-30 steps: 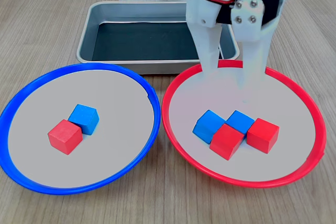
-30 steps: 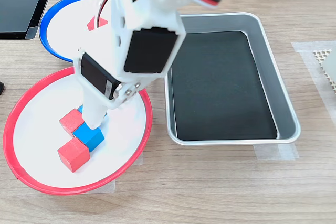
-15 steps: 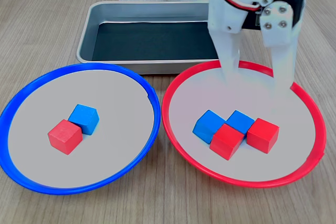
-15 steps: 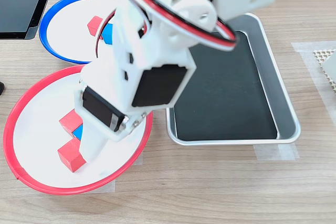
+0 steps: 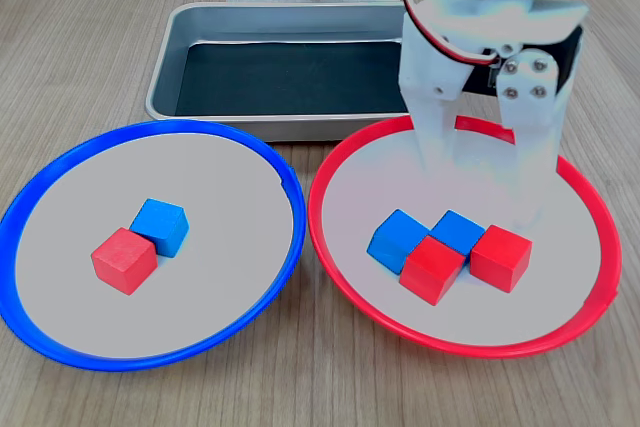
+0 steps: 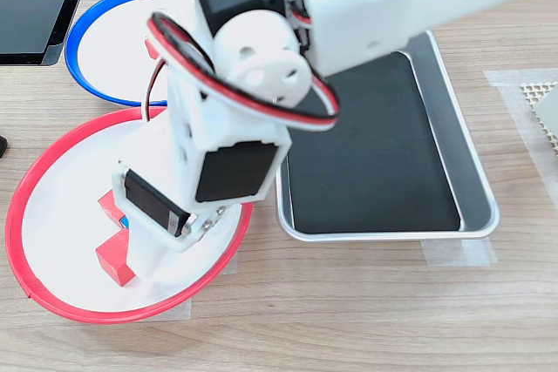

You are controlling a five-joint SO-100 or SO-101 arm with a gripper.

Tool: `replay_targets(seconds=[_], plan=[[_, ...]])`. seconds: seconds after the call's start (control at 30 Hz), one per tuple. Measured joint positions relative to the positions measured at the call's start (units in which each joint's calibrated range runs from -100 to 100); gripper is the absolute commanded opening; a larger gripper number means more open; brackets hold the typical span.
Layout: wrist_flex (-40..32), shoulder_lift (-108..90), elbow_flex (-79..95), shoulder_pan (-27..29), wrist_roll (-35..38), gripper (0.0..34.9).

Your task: Relocate any misplaced blocks to their matching dishes.

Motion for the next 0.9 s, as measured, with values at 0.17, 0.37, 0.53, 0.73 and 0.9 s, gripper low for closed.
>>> replay_targets(seconds=[0.17,0.37,0.53,0.73,0.9], plan=[[0.08,1.36,-1.72,1.50,0.00,17.1],[0.49,3.58,-4.54,3.36,0.10,17.3],[0.49,4.94,-6.81,4.42,0.15,16.3],[0.41,5.12,-7.53,4.87,0.39,7.4],[0.41,5.63,-7.71,4.60,0.39,0.4]])
